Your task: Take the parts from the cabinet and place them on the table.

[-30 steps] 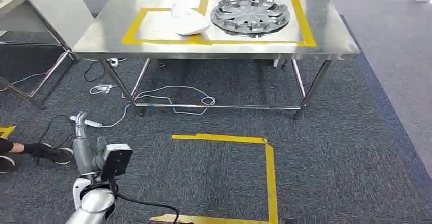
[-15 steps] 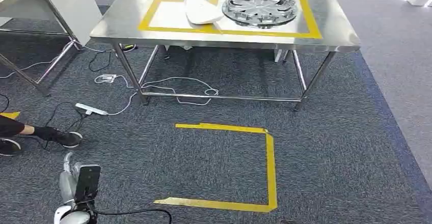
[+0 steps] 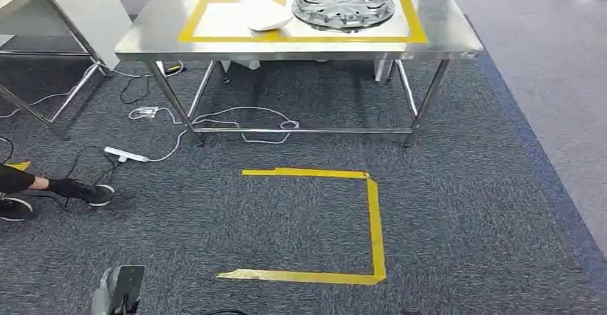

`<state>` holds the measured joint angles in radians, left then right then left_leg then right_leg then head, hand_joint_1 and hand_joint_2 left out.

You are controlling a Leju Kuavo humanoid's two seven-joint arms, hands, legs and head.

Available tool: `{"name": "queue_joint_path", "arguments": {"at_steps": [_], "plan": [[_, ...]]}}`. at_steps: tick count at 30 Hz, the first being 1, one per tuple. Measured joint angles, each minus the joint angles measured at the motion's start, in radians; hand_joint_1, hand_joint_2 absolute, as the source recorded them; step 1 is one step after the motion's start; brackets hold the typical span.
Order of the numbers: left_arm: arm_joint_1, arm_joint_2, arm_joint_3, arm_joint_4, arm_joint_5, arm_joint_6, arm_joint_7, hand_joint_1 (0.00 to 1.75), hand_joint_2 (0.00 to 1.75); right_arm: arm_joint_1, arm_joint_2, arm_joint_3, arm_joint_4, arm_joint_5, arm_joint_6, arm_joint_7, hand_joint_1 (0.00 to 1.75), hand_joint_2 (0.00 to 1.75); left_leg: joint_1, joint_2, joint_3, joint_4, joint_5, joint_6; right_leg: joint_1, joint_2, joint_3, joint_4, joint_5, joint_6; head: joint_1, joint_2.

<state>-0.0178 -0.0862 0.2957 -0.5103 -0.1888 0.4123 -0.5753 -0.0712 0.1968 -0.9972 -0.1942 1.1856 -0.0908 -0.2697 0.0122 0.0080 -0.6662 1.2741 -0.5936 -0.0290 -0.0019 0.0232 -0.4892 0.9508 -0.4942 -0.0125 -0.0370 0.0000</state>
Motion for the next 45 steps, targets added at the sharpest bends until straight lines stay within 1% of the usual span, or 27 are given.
{"name": "queue_joint_path", "arguments": {"at_steps": [2,3,4,5,9,11,14,15,17,18,19,20,24,26,28,29,31,32,33,34,35,37,39,41,42,44,45], "plan": [[-0.004,0.011,0.019,0.053,0.012,-0.041,0.004,0.0,0.0,0.003,0.0,0.0,0.0,0.002,0.001,0.001,0.0,0.0,0.006,-0.005,0.074,-0.117,0.076,-0.002,-0.002,0.016,-0.014,0.013,0.003,0.004,0.0,0.0],[-0.006,0.016,0.033,0.082,0.021,-0.066,0.01,0.0,0.0,0.002,0.0,0.0,0.0,0.002,0.002,0.003,0.0,0.0,0.01,-0.026,0.125,-0.206,0.115,-0.002,-0.003,0.024,-0.018,0.02,0.002,0.007,0.0,0.0],[-0.007,0.021,0.045,0.111,0.022,-0.082,0.017,0.0,0.0,0.0,0.0,0.0,0.0,0.002,0.004,0.003,0.0,0.0,0.013,-0.068,0.154,-0.246,0.101,0.0,-0.002,0.031,-0.03,0.028,0.001,0.012,0.001,0.0],[-0.004,0.023,0.051,0.13,0.022,-0.09,0.021,0.0,0.0,-0.005,0.0,0.0,0.0,0.004,0.005,0.005,0.0,0.0,0.013,-0.075,0.152,-0.255,0.104,0.004,0.0,0.043,-0.046,0.035,0.004,0.019,0.0,0.0],[-0.009,0.026,0.073,0.186,0.029,-0.113,0.034,0.0,0.0,0.0,-0.003,0.0,0.0,0.006,0.01,0.006,0.0,0.0,0.02,-0.036,0.143,-0.277,0.098,0.033,-0.002,0.064,-0.071,0.042,0.011,0.045,-0.002,0.0],[-0.011,0.029,0.088,0.208,0.038,-0.135,0.063,0.0,0.0,-0.001,-0.004,0.0,0.0,0.01,0.011,0.009,0.0,0.0,0.015,-0.016,0.138,-0.277,0.102,0.046,-0.001,0.002,-0.119,0.144,-0.055,0.054,0.016,0.0],[-0.004,0.032,0.105,0.234,0.039,-0.14,0.119,0.0,0.0,-0.002,-0.004,0.0,0.0,0.016,0.011,0.016,0.0,0.0,0.006,0.026,0.128,-0.276,0.105,0.051,-0.005,-0.014,-0.214,0.355,-0.14,0.062,0.014,0.0],[-0.003,0.032,0.109,0.24,0.035,-0.137,0.129,0.0,0.0,0.001,-0.004,0.0,0.0,0.017,0.011,0.019,0.0,0.0,0.004,0.037,0.127,-0.276,0.107,0.051,-0.005,-0.015,-0.208,0.354,-0.128,0.062,0.014,0.0],[-0.005,0.03,0.112,0.25,0.017,-0.121,0.157,0.0,0.0,0.005,-0.004,0.0,0.0,0.019,0.008,0.026,0.0,0.0,0.003,0.057,0.127,-0.276,0.109,0.049,-0.004,-0.026,-0.123,0.218,-0.055,0.057,0.015,0.0],[-0.005,0.029,0.112,0.254,0.01,-0.115,0.166,0.0,0.0,0.003,-0.005,0.0,0.0,0.019,0.008,0.03,0.0,0.0,0.002,0.066,0.129,-0.276,0.11,0.048,-0.003,-0.046,-0.068,0.126,-0.02,0.052,0.014,0.0],[-0.005,0.029,0.112,0.257,0.006,-0.112,0.172,0.0,0.0,0.0,-0.005,0.0,0.0,0.02,0.008,0.032,0.0,0.0,-0.002,0.074,0.131,-0.276,0.11,0.045,0.001,-0.095,-0.029,0.06,-0.014,0.046,0.016,0.0],[-0.003,0.028,0.112,0.26,0.002,-0.109,0.174,0.0,0.0,-0.006,-0.005,0.0,0.0,0.02,0.008,0.034,0.0,0.0,-0.009,0.085,0.128,-0.27,0.108,0.038,0.008,-0.099,-0.023,0.032,-0.022,0.04,0.016,0.0],[-0.006,0.029,0.112,0.266,-0.002,-0.107,0.181,0.0,0.0,0.001,-0.005,0.0,0.0,0.021,0.008,0.036,0.0,0.0,-0.005,0.112,0.13,-0.271,0.108,0.017,0.002,-0.06,-0.031,0.029,-0.006,0.017,0.013,0.0],[-0.006,0.026,0.112,0.269,-0.011,-0.109,0.188,0.0,0.0,0.002,-0.005,0.0,0.0,0.026,0.006,0.04,0.0,0.0,-0.001,0.029,0.106,-0.198,0.044,0.007,-0.001,-0.046,-0.033,0.028,0.002,0.007,0.004,0.0],[-0.001,0.027,0.112,0.275,-0.022,-0.111,0.191,0.0,0.0,0.001,-0.005,0.0,0.0,0.034,0.007,0.042,0.0,0.0,0.001,0.006,0.041,-0.04,-0.035,0.004,0.0,-0.021,-0.04,0.03,0.009,0.0,0.005,0.0],[0.002,0.027,0.111,0.277,-0.026,-0.11,0.191,0.0,0.0,0.005,-0.005,0.001,0.0,0.038,0.008,0.045,0.0,0.0,0.0,0.003,0.016,0.017,-0.048,0.005,0.001,-0.007,-0.042,0.031,0.011,0.0,0.004,0.0],[0.005,0.027,0.112,0.28,-0.031,-0.109,0.192,0.0,0.0,0.012,-0.005,0.001,0.0,0.039,0.008,0.055,0.0,0.0,0.0,0.001,0.025,-0.006,-0.002,0.007,0.002,0.018,-0.042,0.033,0.012,0.001,0.005,0.0],[0.006,0.027,0.111,0.28,-0.032,-0.109,0.192,0.0,0.0,0.014,-0.005,0.001,0.0,0.041,0.008,0.06,0.0,0.0,0.0,-0.004,0.053,-0.072,0.044,0.011,0.002,0.032,-0.042,0.034,0.012,0.002,0.005,0.0],[0.006,0.027,0.111,0.28,-0.033,-0.108,0.194,0.0,0.0,0.015,-0.004,0.002,0.0,0.042,0.008,0.063,0.0,0.0,0.001,-0.02,0.092,-0.159,0.093,0.015,0.001,0.046,-0.041,0.037,0.013,0.004,0.005,0.0],[0.007,0.027,0.112,0.282,-0.032,-0.111,0.195,0.0,0.0,0.016,-0.004,0.002,0.0,0.044,0.008,0.068,0.0,0.0,0.004,-0.07,0.116,-0.221,0.118,0.02,0.0,0.056,-0.046,0.038,0.014,0.007,0.005,0.0],[0.009,0.027,0.111,0.284,-0.03,-0.119,0.196,0.0,0.0,0.012,-0.003,0.003,0.001,0.045,0.008,0.077,0.0,0.0,0.007,-0.084,0.127,-0.256,0.111,0.024,0.008,0.07,-0.053,0.052,0.01,0.014,0.006,0.0],[0.006,0.027,0.112,0.284,-0.029,-0.128,0.196,0.0,0.0,0.017,-0.003,0.003,0.001,0.048,0.008,0.097,0.0,0.0,0.002,-0.069,0.124,-0.258,0.101,0.026,0.001,0.087,-0.069,0.052,0.016,0.027,0.006,0.0],[0.005,0.021,0.112,0.284,-0.028,-0.13,0.196,0.0,0.0,0.027,-0.003,0.003,0.001,0.049,0.007,0.108,0.0,0.0,0.009,-0.046,0.125,-0.269,0.11,0.04,0.0,0.105,-0.083,0.052,0.017,0.041,0.007,0.0],[0.005,0.018,0.112,0.284,-0.031,-0.129,0.196,0.0,0.0,0.027,-0.003,0.003,0.001,0.056,0.007,0.127,0.0,0.0,0.007,-0.027,0.123,-0.27,0.111,0.049,0.003,0.026,-0.109,0.107,-0.029,0.048,0.017,0.0],[0.009,0.018,0.112,0.285,-0.032,-0.133,0.196,0.0,0.0,0.024,-0.002,0.005,0.001,0.062,0.005,0.139,0.0,0.0,0.004,-0.007,0.121,-0.27,0.111,0.05,-0.001,0.002,-0.156,0.205,-0.087,0.053,0.02,0.0],[0.012,0.016,0.112,0.287,-0.034,-0.134,0.196,0.0,0.0,0.022,-0.001,0.006,0.001,0.072,-0.002,0.149,0.0,0.0,0.001,0.024,0.118,-0.269,0.111,0.051,-0.004,-0.014,-0.223,0.352,-0.148,0.06,0.02,0.0],[0.012,0.012,0.112,0.287,-0.036,-0.132,0.196,0.0,0.0,0.024,-0.001,0.007,0.001,0.073,-0.003,0.15,0.0,0.0,0.001,0.037,0.118,-0.269,0.111,0.051,-0.005,-0.016,-0.227,0.37,-0.144,0.063,0.019,0.0]]}}
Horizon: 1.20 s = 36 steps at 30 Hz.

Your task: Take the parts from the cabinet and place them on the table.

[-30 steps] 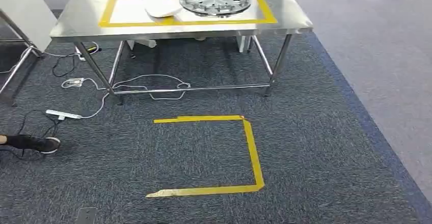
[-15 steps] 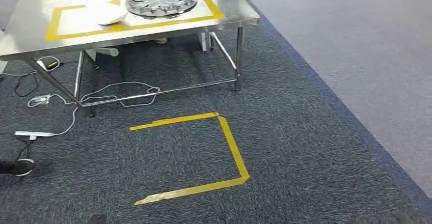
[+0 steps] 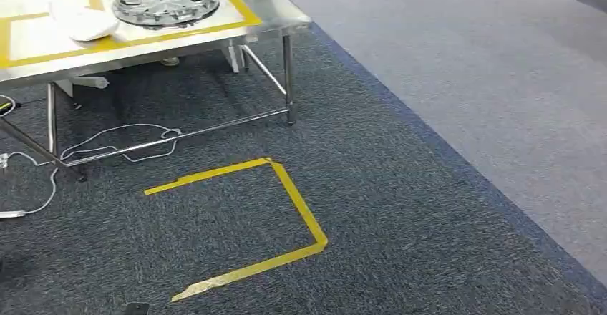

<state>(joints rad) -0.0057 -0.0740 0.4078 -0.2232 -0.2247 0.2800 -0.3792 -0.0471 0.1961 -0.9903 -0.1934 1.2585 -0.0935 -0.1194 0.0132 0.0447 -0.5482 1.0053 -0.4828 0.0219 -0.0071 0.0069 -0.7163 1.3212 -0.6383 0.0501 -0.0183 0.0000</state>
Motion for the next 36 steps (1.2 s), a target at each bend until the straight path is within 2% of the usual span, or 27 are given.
{"name": "queue_joint_path", "arguments": {"at_steps": [1,3,4,5,9,10,11,12,14,15,16,18,19,20,21,23,24,26,27,29,30,31,32,33,34,35,36], "plan": [[-0.001,-0.003,0.0,0.0,-0.004,0.002,0.0,0.0,0.0,0.003,0.0,0.001,0.0,0.001,-0.001,0.0,0.0,0.0,0.0,0.011,0.0,0.0,0.0,0.0,-0.002,-0.002,0.02,-0.033,0.028,0.0,0.001,0.0],[-0.005,-0.012,0.0,0.0,-0.009,0.004,0.0,0.0,0.0,0.003,0.0,0.003,0.0,0.002,-0.001,-0.001,0.0,0.0,0.0,0.032,0.004,0.0,-0.002,-0.002,-0.002,-0.022,0.118,-0.205,0.109,-0.004,0.001,0.0],[-0.006,-0.016,0.0,0.0,-0.01,0.005,0.0,0.0,0.0,0.0,0.0,0.004,0.0,0.002,-0.002,-0.001,0.0,0.0,-0.001,0.04,0.008,0.0,-0.003,-0.006,-0.002,-0.068,0.175,-0.299,0.136,-0.008,0.001,0.0],[-0.005,-0.017,0.0,0.0,-0.01,0.005,0.0,0.0,0.0,-0.005,0.0,0.005,0.0,0.003,-0.001,-0.001,0.0,0.0,-0.009,0.049,0.009,0.004,-0.007,-0.014,0.004,-0.084,0.185,-0.322,0.128,-0.014,-0.001,0.0],[-0.012,-0.022,0.0,0.001,-0.003,0.005,-0.003,0.0,0.0,0.0,0.002,0.005,0.0,0.003,-0.003,-0.016,0.0,0.0,-0.003,0.077,0.018,-0.002,-0.007,-0.039,0.007,-0.042,0.173,-0.329,0.138,-0.04,-0.004,0.0],[-0.013,-0.021,0.002,0.001,0.009,0.002,-0.005,0.0,0.0,0.0,0.002,0.005,0.0,0.004,-0.004,-0.025,0.0,0.0,0.001,0.032,0.016,0.011,-0.021,-0.048,0.002,-0.034,0.186,-0.333,0.145,-0.048,-0.007,0.0],[-0.012,-0.021,0.008,0.001,0.021,-0.005,-0.008,0.0,0.0,-0.003,0.002,0.005,0.0,0.004,-0.005,-0.031,0.0,0.0,0.003,-0.007,0.0,0.048,-0.055,-0.05,0.001,-0.025,0.183,-0.333,0.149,-0.054,-0.009,0.0],[-0.01,-0.022,0.015,0.002,0.034,-0.012,-0.008,0.0,0.0,-0.007,0.002,0.005,0.0,0.005,-0.005,-0.035,0.0,0.0,0.003,-0.024,-0.026,0.114,-0.097,-0.051,0.001,-0.013,0.181,-0.333,0.151,-0.058,-0.01,0.0],[-0.005,-0.024,0.035,0.002,0.076,-0.015,-0.013,0.0,0.0,-0.008,0.003,0.006,0.0,0.006,-0.003,-0.037,0.0,0.0,0.003,-0.034,-0.093,0.267,-0.163,-0.051,0.005,0.015,0.178,-0.333,0.153,-0.06,-0.01,0.0],[-0.005,-0.024,0.054,0.002,0.105,-0.013,-0.014,0.0,0.0,-0.006,0.003,0.006,0.0,0.008,-0.004,-0.029,0.0,0.0,0.003,-0.035,-0.106,0.292,-0.16,-0.05,0.007,0.029,0.178,-0.332,0.153,-0.061,-0.009,0.0],[-0.005,-0.025,0.073,0.002,0.128,-0.013,-0.014,0.0,0.0,-0.004,0.004,0.006,0.0,0.014,-0.003,-0.012,0.0,0.0,0.003,-0.036,-0.1,0.276,-0.133,-0.048,0.007,0.042,0.179,-0.332,0.153,-0.061,-0.009,0.0],[-0.007,-0.025,0.113,0.002,0.165,-0.005,-0.013,0.0,0.0,-0.004,0.008,0.01,0.0,0.019,-0.002,0.006,0.0,0.0,0.003,-0.051,-0.045,0.147,-0.04,-0.04,0.007,0.071,0.18,-0.328,0.153,-0.06,-0.01,0.0],[-0.007,-0.025,0.132,0.002,0.176,0.001,-0.008,0.0,0.0,-0.006,0.011,0.014,0.0,0.02,0.0,0.01,0.0,0.0,0.004,-0.09,-0.01,0.061,0.005,-0.034,0.007,0.086,0.181,-0.326,0.152,-0.059,-0.01,0.0],[-0.006,-0.025,0.148,0.002,0.183,0.005,-0.004,0.0,0.0,-0.008,0.015,0.014,0.0,0.021,0.0,0.012,0.0,0.0,0.006,-0.135,0.0,0.032,0.0,-0.027,0.012,0.096,0.175,-0.319,0.15,-0.053,-0.008,0.0],[-0.008,-0.028,0.161,0.002,0.186,0.007,-0.004,0.0,0.0,-0.011,0.017,0.015,0.0,0.021,0.001,0.014,0.0,0.0,0.007,-0.128,0.011,0.006,-0.011,-0.028,0.007,0.111,0.165,-0.315,0.151,-0.046,-0.008,0.0],[-0.014,-0.03,0.18,0.002,0.192,0.008,-0.002,0.0,0.0,-0.008,0.02,0.019,0.0,0.023,0.001,0.015,0.0,0.0,0.001,-0.114,0.007,0.01,-0.011,-0.026,-0.001,0.128,0.156,-0.32,0.159,-0.031,-0.01,0.0],[-0.016,-0.033,0.185,0.002,0.193,0.008,-0.002,0.0,0.0,-0.005,0.021,0.021,0.0,0.024,0.001,0.016,0.0,0.0,0.005,-0.104,0.01,0.001,-0.006,-0.019,0.002,0.137,0.146,-0.322,0.161,-0.024,-0.009,0.0],[-0.019,-0.039,0.199,0.002,0.202,0.003,-0.002,0.0,0.0,-0.005,0.022,0.023,0.0,0.025,0.003,0.015,0.0,0.0,0.01,-0.074,0.015,-0.009,-0.001,-0.007,0.007,0.039,0.123,-0.272,0.126,-0.018,0.002,0.0],[-0.017,-0.038,0.206,0.001,0.204,-0.002,-0.002,0.0,0.0,-0.009,0.022,0.023,0.0,0.024,0.005,0.014,0.0,0.0,0.007,-0.06,0.015,-0.009,-0.002,-0.006,0.004,0.016,0.088,-0.206,0.091,-0.014,0.008,0.0],[-0.015,-0.038,0.214,0.002,0.193,-0.01,-0.002,0.0,0.0,-0.015,0.022,0.023,0.0,0.018,0.006,0.01,0.0,0.0,0.003,-0.024,0.014,-0.009,-0.003,-0.005,0.0,0.001,0.007,-0.048,0.028,-0.007,0.006,0.0],[-0.016,-0.038,0.216,0.002,0.188,-0.014,-0.002,0.0,0.0,-0.014,0.023,0.023,0.0,0.015,0.006,0.008,0.0,0.0,0.003,-0.009,0.014,-0.009,-0.003,-0.005,-0.001,0.001,-0.01,-0.015,0.027,-0.005,0.007,0.0],[-0.018,-0.037,0.219,0.002,0.179,-0.022,-0.002,0.0,0.0,-0.011,0.023,0.023,0.0,0.012,0.006,0.005,0.0,0.0,0.002,0.004,0.014,-0.009,-0.004,-0.005,-0.002,0.0,0.001,-0.033,0.048,-0.004,0.006,0.0],[-0.02,-0.034,0.22,0.001,0.171,-0.033,-0.003,0.0,0.0,-0.01,0.023,0.023,0.0,0.01,0.006,-0.002,0.0,0.0,0.002,0.014,0.015,-0.009,-0.004,-0.006,-0.003,-0.004,0.032,-0.09,0.083,-0.004,0.007,0.0],[-0.022,-0.032,0.221,0.001,0.167,-0.04,-0.004,0.0,0.0,-0.01,0.023,0.023,0.0,0.009,0.005,-0.006,0.0,0.0,0.002,0.025,0.016,-0.009,-0.006,-0.009,-0.003,-0.015,0.079,-0.175,0.122,-0.006,0.006,0.0],[-0.024,-0.03,0.221,0.001,0.161,-0.048,-0.005,0.0,0.0,-0.012,0.023,0.023,0.0,0.008,0.003,-0.01,0.0,0.0,0.002,0.037,0.02,-0.009,-0.008,-0.012,-0.003,-0.043,0.137,-0.272,0.156,-0.008,0.007,0.0],[-0.025,-0.024,0.222,0.001,0.161,-0.05,-0.006,0.0,0.0,-0.017,0.024,0.023,0.0,0.008,0.002,-0.01,0.0,0.0,-0.004,0.044,0.022,-0.008,-0.01,-0.018,0.005,-0.084,0.159,-0.318,0.141,-0.014,0.007,0.0],[-0.025,-0.023,0.223,0.001,0.16,-0.048,-0.006,0.0,0.0,-0.02,0.024,0.023,0.0,0.008,-0.001,-0.01,0.0,0.0,-0.007,0.051,0.023,-0.008,-0.013,-0.026,0.004,-0.068,0.167,-0.32,0.15,-0.023,0.002,0.0]]}}
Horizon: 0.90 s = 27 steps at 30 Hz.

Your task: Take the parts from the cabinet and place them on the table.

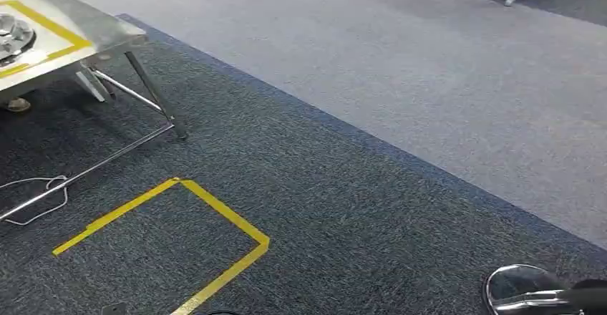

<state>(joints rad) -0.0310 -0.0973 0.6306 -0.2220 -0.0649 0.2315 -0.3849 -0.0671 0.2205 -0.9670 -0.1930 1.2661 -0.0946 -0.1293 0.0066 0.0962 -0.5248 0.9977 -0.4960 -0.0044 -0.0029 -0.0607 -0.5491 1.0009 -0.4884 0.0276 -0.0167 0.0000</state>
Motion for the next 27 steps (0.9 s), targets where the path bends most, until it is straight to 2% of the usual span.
{"name": "queue_joint_path", "arguments": {"at_steps": [1,3,4,5,6,7,8,9,10,11,12,13,14,15,16,18,19,20,21,22,23,24,25,26,27], "plan": [[-0.004,0.002,0.002,0.0,0.0,0.002,0.0,0.0,0.0,0.0,0.001,0.0,0.0,0.0,-0.001,0.0,0.0,0.0,0.001,0.007,0.003,0.0,0.002,-0.005,0.001,0.01,-0.005,0.002,0.001,-0.004,-0.002,0.0],[-0.01,0.002,0.005,0.0,0.0,0.005,0.002,0.0,0.0,0.005,0.001,0.0,0.0,0.0,-0.001,0.001,0.0,0.0,0.004,0.024,0.009,-0.004,0.003,-0.018,0.004,0.028,-0.019,0.002,0.003,-0.017,0.0,0.0],[-0.01,0.003,0.006,0.0,-0.002,0.005,0.002,0.0,0.0,0.006,0.001,0.0,0.0,0.001,-0.003,0.001,0.0,0.0,0.009,0.015,0.01,0.002,-0.007,-0.025,-0.004,0.038,-0.003,-0.009,0.011,-0.027,-0.001,0.0],[-0.01,0.005,0.007,0.0,-0.004,0.007,0.003,0.0,0.0,0.005,0.001,0.0,0.0,0.001,-0.003,0.001,0.0,0.0,0.01,-0.034,0.0,0.032,-0.036,-0.029,-0.003,0.046,-0.003,-0.009,0.015,-0.034,-0.007,0.0],[-0.008,0.004,0.007,0.0,-0.007,0.011,0.004,0.0,0.0,0.003,0.001,0.0,0.0,0.001,-0.003,0.0,0.0,0.0,0.011,-0.062,-0.025,0.092,-0.076,-0.028,-0.003,0.056,-0.007,-0.009,0.017,-0.037,-0.01,0.0],[-0.005,0.004,0.008,0.0,-0.008,0.012,0.005,0.0,0.0,0.0,0.001,0.0,0.0,0.002,-0.002,0.0,0.0,0.0,0.011,-0.076,-0.061,0.174,-0.119,-0.029,0.0,0.069,-0.009,-0.009,0.018,-0.04,-0.011,0.0],[-0.003,0.004,0.008,0.0,-0.008,0.014,0.006,0.0,0.0,0.0,0.001,0.0,0.0,0.002,-0.002,0.001,0.0,0.0,0.011,-0.083,-0.094,0.247,-0.15,-0.029,0.003,0.082,-0.01,-0.009,0.019,-0.041,-0.013,0.0],[0.0,0.005,0.009,0.0,-0.008,0.016,0.006,0.0,0.0,0.003,0.001,0.0,0.0,0.002,0.0,0.001,0.0,0.0,0.01,-0.086,-0.117,0.294,-0.159,-0.028,0.006,0.097,-0.011,-0.008,0.019,-0.041,-0.011,0.0],[0.001,0.005,0.01,0.0,-0.008,0.018,0.006,0.0,0.0,0.006,0.001,0.0,0.0,0.002,0.0,0.001,0.0,0.0,0.009,-0.088,-0.115,0.286,-0.139,-0.024,0.008,0.111,-0.01,-0.007,0.019,-0.042,-0.012,0.0],[0.001,0.005,0.01,0.0,-0.007,0.017,0.006,0.0,0.0,0.007,0.001,0.0,0.0,0.002,0.0,0.003,0.0,0.0,0.008,-0.091,-0.097,0.243,-0.1,-0.02,0.01,0.124,-0.009,-0.006,0.019,-0.042,-0.012,0.0],[0.001,0.005,0.011,0.0,-0.007,0.011,0.006,0.0,0.0,0.007,0.001,0.0,0.0,0.002,0.001,0.003,0.0,0.0,0.006,-0.098,-0.065,0.171,-0.052,-0.013,0.011,0.138,-0.008,-0.005,0.02,-0.041,-0.011,0.0],[0.001,0.004,0.011,0.0,-0.007,0.006,0.006,0.0,0.0,0.007,0.001,0.0,0.0,0.002,0.003,0.003,0.0,0.0,0.004,-0.122,-0.025,0.082,-0.004,-0.006,0.011,0.151,-0.006,-0.004,0.02,-0.041,-0.013,0.0],[0.002,0.006,0.014,0.0,-0.007,0.002,0.006,0.0,0.0,0.005,0.005,0.0,0.0,0.001,0.004,0.004,0.0,0.0,0.004,-0.176,-0.002,0.028,0.002,0.005,0.01,0.16,-0.009,-0.003,0.021,-0.038,-0.008,0.0],[0.002,0.005,0.014,0.0,-0.008,0.001,0.006,0.0,0.0,0.001,0.004,0.0,0.0,0.001,0.004,0.005,0.0,0.0,0.007,-0.175,0.006,0.001,-0.001,0.005,0.012,0.174,-0.016,0.004,0.021,-0.034,-0.011,0.0],[-0.002,0.004,0.014,0.0,-0.008,0.002,0.006,0.0,0.0,0.001,0.005,0.0,0.0,0.001,0.004,0.005,0.0,0.0,0.003,-0.167,0.004,0.004,-0.004,0.003,0.008,0.182,-0.023,0.003,0.025,-0.027,-0.011,0.0],[-0.005,0.003,0.014,0.0,-0.01,0.002,0.006,0.0,0.0,0.007,0.005,0.0,0.0,0.001,0.004,0.006,0.0,0.0,-0.002,-0.151,0.004,-0.001,0.0,0.011,0.002,0.202,-0.031,-0.004,0.031,-0.013,-0.011,0.0],[-0.006,-0.006,0.014,0.0,-0.012,0.003,0.01,0.0,0.0,0.009,0.005,0.0,0.0,0.001,0.002,0.006,0.0,0.0,0.006,-0.134,0.011,-0.018,0.009,0.017,0.007,0.206,-0.038,-0.004,0.03,-0.006,-0.01,0.0],[-0.008,-0.004,0.015,0.0,-0.014,0.005,0.013,0.0,0.0,0.009,0.005,0.0,0.0,0.001,0.001,0.005,0.0,0.0,0.008,-0.122,0.015,-0.025,0.012,0.021,0.01,0.151,-0.048,0.021,0.009,-0.004,-0.007,0.0],[-0.006,-0.005,0.015,0.0,-0.015,0.006,0.015,0.0,0.0,0.007,0.005,0.0,0.0,0.001,0.0,0.005,0.0,0.0,0.007,-0.11,0.014,-0.025,0.013,0.025,0.009,0.111,-0.08,0.08,-0.03,0.0,0.0,0.0],[-0.002,-0.005,0.016,0.0,-0.017,0.01,0.018,0.0,0.0,0.004,0.005,0.0,0.0,0.0,0.0,0.005,0.0,0.0,0.006,-0.094,0.013,-0.025,0.011,0.026,0.007,0.089,-0.118,0.159,-0.069,0.005,-0.001,0.0],[0.001,-0.005,0.018,0.0,-0.017,0.012,0.022,0.0,0.0,0.003,0.005,0.0,0.0,0.0,0.0,0.003,0.0,0.0,0.005,-0.076,0.013,-0.025,0.01,0.027,0.003,0.078,-0.159,0.243,-0.104,0.01,-0.002,0.0],[0.002,-0.005,0.021,0.0,-0.018,0.014,0.022,0.0,0.0,0.003,0.005,0.0,0.0,0.0,0.001,0.003,0.0,0.0,0.005,-0.06,0.013,-0.025,0.009,0.026,-0.001,0.072,-0.188,0.3,-0.12,0.015,-0.002,0.0],[0.002,-0.006,0.025,0.0,-0.017,0.016,0.022,0.0,0.0,0.006,0.005,0.0,0.0,0.0,0.001,0.003,0.0,0.0,0.006,-0.047,0.014,-0.025,0.008,0.025,-0.006,0.068,-0.189,0.304,-0.108,0.02,-0.001,0.0],[0.001,-0.007,0.025,0.0,-0.018,0.017,0.022,0.0,0.0,0.008,0.005,0.0,0.0,0.0,0.002,0.003,0.0,0.0,0.006,-0.035,0.015,-0.025,0.006,0.022,-0.011,0.065,-0.166,0.264,-0.077,0.023,-0.002,0.0],[0.0,-0.007,0.025,0.0,-0.019,0.017,0.022,0.0,0.0,0.009,0.005,0.0,0.0,0.0,0.003,0.003,0.0,0.0,0.007,-0.022,0.02,-0.024,0.003,0.018,-0.014,0.055,-0.121,0.183,-0.036,0.026,-0.001,0.0]]}}
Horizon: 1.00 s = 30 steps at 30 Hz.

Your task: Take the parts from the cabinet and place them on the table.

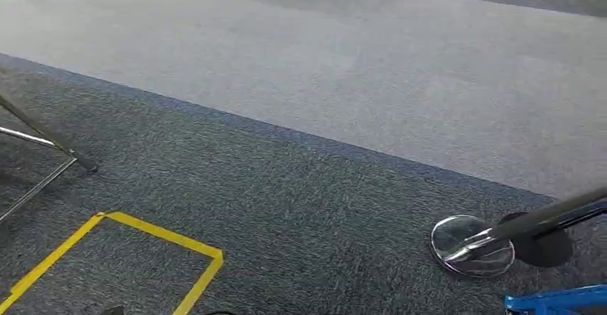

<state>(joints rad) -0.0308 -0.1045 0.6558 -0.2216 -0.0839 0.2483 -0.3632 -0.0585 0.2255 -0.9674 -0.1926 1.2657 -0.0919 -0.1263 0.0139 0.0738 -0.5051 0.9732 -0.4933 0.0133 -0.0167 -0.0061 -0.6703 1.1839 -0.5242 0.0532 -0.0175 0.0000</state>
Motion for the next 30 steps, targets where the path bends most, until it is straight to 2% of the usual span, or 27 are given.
{"name": "queue_joint_path", "arguments": {"at_steps": [1,2,3,4,6,7,8,9,11,12,13,14,15,16,17,18,19,20,22,23,24,25,26,27,28,29,30], "plan": [[0.0,-0.001,0.0,0.0,-0.001,0.0,0.0,0.0,0.0,-0.001,0.0,0.0,0.0,0.0,0.0,0.0,0.0,0.0,0.001,0.01,0.005,0.0,-0.004,-0.006,-0.003,-0.021,0.055,-0.094,0.038,0.001,0.0,0.0],[0.0,0.0,0.0,0.0,-0.001,0.0,0.0,0.0,0.0,-0.003,0.0,0.0,0.0,0.0,0.0,0.0,0.0,0.0,-0.004,0.019,0.012,0.002,-0.009,-0.014,-0.003,-0.082,0.098,-0.167,0.049,0.004,0.001,0.0],[0.002,0.002,0.001,0.0,-0.001,-0.001,0.0,0.0,0.0,-0.007,0.001,0.0,0.0,0.0,0.001,0.0,0.0,0.0,-0.01,0.029,0.011,0.009,-0.019,-0.023,0.002,-0.086,0.111,-0.18,0.045,-0.012,0.003,0.0],[0.0,0.002,0.002,0.0,-0.001,-0.001,0.0,0.0,0.0,-0.008,0.001,0.0,0.0,0.0,0.001,0.0,0.0,0.0,-0.012,0.037,0.014,0.007,-0.017,-0.027,0.004,-0.07,0.107,-0.177,0.044,-0.023,-0.006,0.0],[-0.005,0.002,0.002,0.0,-0.001,-0.001,0.0,0.0,0.0,-0.004,0.001,0.0,0.0,0.0,0.001,0.0,0.0,0.0,-0.007,0.056,0.022,0.006,-0.019,-0.033,0.008,-0.051,0.101,-0.174,0.042,-0.032,-0.005,0.0],[-0.006,0.001,0.002,0.0,-0.001,-0.002,0.0,0.0,0.0,-0.002,0.001,0.0,0.0,0.0,0.001,0.0,0.0,0.0,-0.003,0.057,0.022,0.007,-0.027,-0.042,0.005,-0.038,0.104,-0.178,0.046,-0.042,-0.006,0.0],[-0.007,0.001,0.002,0.0,-0.001,-0.002,0.0,0.0,0.0,-0.001,0.001,0.0,0.0,0.0,0.001,0.0,0.0,0.0,0.002,-0.002,0.016,0.031,-0.052,-0.047,0.004,-0.027,0.104,-0.179,0.049,-0.048,-0.01,0.0],[-0.005,0.001,0.003,0.0,-0.001,-0.001,-0.001,0.0,0.0,-0.003,0.001,0.0,0.0,-0.001,0.001,0.0,0.0,0.0,0.003,-0.04,-0.01,0.091,-0.091,-0.046,0.004,-0.015,0.103,-0.179,0.049,-0.054,-0.012,0.0],[0.001,-0.001,0.005,0.0,-0.001,-0.003,-0.001,0.0,0.0,-0.007,0.001,0.0,0.0,0.0,0.002,0.003,0.0,0.0,0.002,-0.061,-0.086,0.252,-0.164,-0.043,0.009,0.014,0.102,-0.179,0.049,-0.062,-0.015,0.0],[0.003,-0.001,0.006,0.0,-0.001,-0.003,-0.001,0.0,0.0,-0.006,0.001,0.0,0.0,0.0,0.003,0.004,0.0,0.0,0.002,-0.064,-0.121,0.317,-0.181,-0.04,0.013,0.03,0.103,-0.178,0.049,-0.063,-0.014,0.0],[0.004,-0.001,0.006,0.0,-0.001,-0.005,-0.001,0.0,0.0,-0.004,0.001,0.0,0.0,0.0,0.004,0.005,0.0,0.0,0.001,-0.065,-0.137,0.332,-0.168,-0.036,0.016,0.046,0.104,-0.178,0.049,-0.063,-0.014,0.0],[0.003,-0.001,0.007,0.0,-0.001,-0.006,-0.001,0.0,0.0,-0.002,0.001,0.0,0.0,0.0,0.005,0.005,0.0,0.0,-0.001,-0.066,-0.129,0.301,-0.129,-0.029,0.018,0.061,0.107,-0.178,0.049,-0.063,-0.013,0.0],[0.003,-0.001,0.007,0.0,-0.001,-0.008,-0.001,0.0,0.0,-0.001,0.001,0.0,0.0,0.0,0.005,0.005,0.0,0.0,-0.003,-0.071,-0.107,0.242,-0.082,-0.023,0.019,0.075,0.109,-0.178,0.049,-0.063,-0.013,0.0],[0.003,-0.001,0.007,0.0,-0.001,-0.009,-0.001,0.0,0.0,-0.002,0.001,0.0,0.0,0.0,0.005,0.005,0.0,0.0,-0.006,-0.091,-0.072,0.155,-0.027,-0.015,0.02,0.089,0.113,-0.178,0.049,-0.063,-0.014,0.0],[0.004,0.0,0.008,0.0,-0.001,-0.009,-0.001,0.0,0.0,-0.002,0.002,0.0,0.0,0.0,0.005,0.005,0.0,0.0,-0.008,-0.143,-0.041,0.074,0.014,-0.007,0.016,0.1,0.11,-0.179,0.05,-0.062,-0.013,0.0],[0.004,0.0,0.008,0.0,-0.002,-0.01,-0.001,0.0,0.0,-0.007,0.002,0.0,0.0,0.0,0.006,0.006,0.0,0.0,-0.006,-0.158,-0.034,0.045,0.008,0.0,0.026,0.114,0.108,-0.17,0.048,-0.058,-0.012,0.0],[0.002,0.002,0.008,0.0,-0.001,-0.009,-0.001,0.0,0.0,-0.008,0.002,0.0,0.0,0.0,0.007,0.005,0.0,0.0,-0.007,-0.15,-0.03,0.036,0.0,-0.006,0.022,0.124,0.099,-0.17,0.051,-0.053,-0.014,0.0],[0.0,0.002,0.008,0.0,-0.001,-0.01,-0.001,0.0,0.0,-0.005,0.002,0.0,0.0,0.0,0.007,0.005,0.0,0.0,-0.01,-0.145,-0.032,0.038,0.0,-0.005,0.018,0.132,0.095,-0.173,0.054,-0.047,-0.012,0.0],[-0.003,-0.001,0.008,0.0,-0.002,-0.013,-0.002,0.0,0.0,0.001,0.002,0.0,0.0,0.0,0.007,0.006,0.0,0.0,-0.008,-0.126,-0.026,0.022,0.01,0.005,0.018,0.15,0.081,-0.179,0.058,-0.033,-0.012,0.0],[-0.005,-0.002,0.008,0.0,-0.002,-0.014,-0.003,0.0,0.0,0.002,0.002,0.0,0.0,0.002,0.007,0.006,0.0,0.0,-0.004,-0.107,-0.022,0.013,0.015,0.008,0.019,0.107,0.077,-0.159,0.044,-0.033,-0.013,0.0],[-0.004,-0.002,0.009,0.0,-0.003,-0.015,-0.003,0.0,0.0,0.0,0.002,0.0,0.0,0.002,0.007,0.008,0.0,0.0,-0.005,-0.098,-0.022,0.01,0.015,0.013,0.022,0.061,0.056,-0.117,0.013,-0.03,-0.006,0.0],[0.0,0.0,0.009,0.0,-0.003,-0.015,-0.004,0.0,0.0,-0.004,0.002,0.0,0.0,0.002,0.007,0.008,0.0,0.0,-0.007,-0.081,-0.023,0.011,0.015,0.014,0.02,0.036,0.017,-0.038,-0.031,-0.025,-0.006,0.0],[0.003,0.0,0.009,0.0,-0.002,-0.016,-0.004,0.0,0.0,-0.006,0.002,0.0,0.0,0.002,0.007,0.008,0.0,0.0,-0.009,-0.065,-0.023,0.011,0.015,0.014,0.017,0.025,-0.022,0.043,-0.066,-0.021,-0.007,0.0],[0.004,0.0,0.009,0.0,-0.002,-0.016,-0.004,0.0,0.0,-0.006,0.002,0.0,0.0,0.003,0.007,0.007,0.0,0.0,-0.01,-0.049,-0.023,0.012,0.014,0.015,0.014,0.019,-0.052,0.104,-0.085,-0.016,-0.008,0.0],[0.004,0.0,0.01,0.0,-0.002,-0.016,-0.004,0.0,0.0,-0.004,0.002,0.0,0.0,0.003,0.007,0.008,0.0,0.0,-0.01,-0.037,-0.023,0.012,0.014,0.014,0.012,0.015,-0.063,0.127,-0.083,-0.012,-0.006,0.0],[0.003,-0.001,0.01,0.0,-0.001,-0.016,-0.004,0.0,0.0,-0.001,0.002,0.0,0.0,0.003,0.008,0.008,0.0,0.0,-0.009,-0.024,-0.023,0.012,0.012,0.013,0.01,0.012,-0.049,0.102,-0.057,-0.009,-0.007,0.0],[0.002,-0.002,0.01,0.0,-0.001,-0.017,-0.004,0.0,0.0,0.001,0.002,0.0,0.0,0.003,0.009,0.008,0.0,0.0,-0.009,-0.013,-0.022,0.013,0.011,0.011,0.006,0.006,-0.012,0.033,-0.017,-0.008,-0.006,0.0]]}}
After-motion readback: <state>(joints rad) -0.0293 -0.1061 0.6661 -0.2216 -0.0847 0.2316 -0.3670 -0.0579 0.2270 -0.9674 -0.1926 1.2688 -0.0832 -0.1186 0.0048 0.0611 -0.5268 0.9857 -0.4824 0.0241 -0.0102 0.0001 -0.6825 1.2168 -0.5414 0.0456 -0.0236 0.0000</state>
